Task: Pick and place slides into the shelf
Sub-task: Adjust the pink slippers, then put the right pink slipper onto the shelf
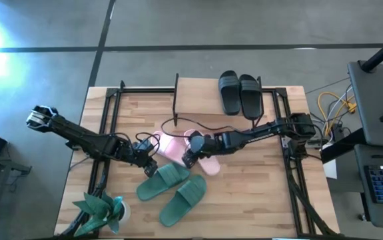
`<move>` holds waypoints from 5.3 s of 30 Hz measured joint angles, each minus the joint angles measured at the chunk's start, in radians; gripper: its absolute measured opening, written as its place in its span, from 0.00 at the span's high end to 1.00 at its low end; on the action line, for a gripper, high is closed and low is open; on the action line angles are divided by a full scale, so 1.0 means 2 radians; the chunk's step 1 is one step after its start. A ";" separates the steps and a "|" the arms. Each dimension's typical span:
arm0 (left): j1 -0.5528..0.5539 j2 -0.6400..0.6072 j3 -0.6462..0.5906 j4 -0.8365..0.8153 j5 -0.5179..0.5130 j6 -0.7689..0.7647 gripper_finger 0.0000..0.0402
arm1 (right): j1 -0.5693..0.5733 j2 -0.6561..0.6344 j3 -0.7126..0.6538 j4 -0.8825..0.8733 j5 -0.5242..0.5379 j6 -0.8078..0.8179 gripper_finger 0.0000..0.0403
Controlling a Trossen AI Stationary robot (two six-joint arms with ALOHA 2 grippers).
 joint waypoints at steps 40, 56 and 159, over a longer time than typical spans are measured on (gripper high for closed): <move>0.098 0.101 -0.036 0.085 -0.085 0.050 1.00 | 0.046 -0.011 0.067 -0.148 0.069 -0.116 0.68; 0.090 -0.022 -0.035 0.091 -0.031 0.083 1.00 | -0.008 0.015 0.066 -0.029 -0.026 0.071 0.68; -0.157 -0.184 -0.037 0.010 -0.104 0.073 1.00 | 0.031 0.128 0.115 -0.132 0.304 0.644 0.96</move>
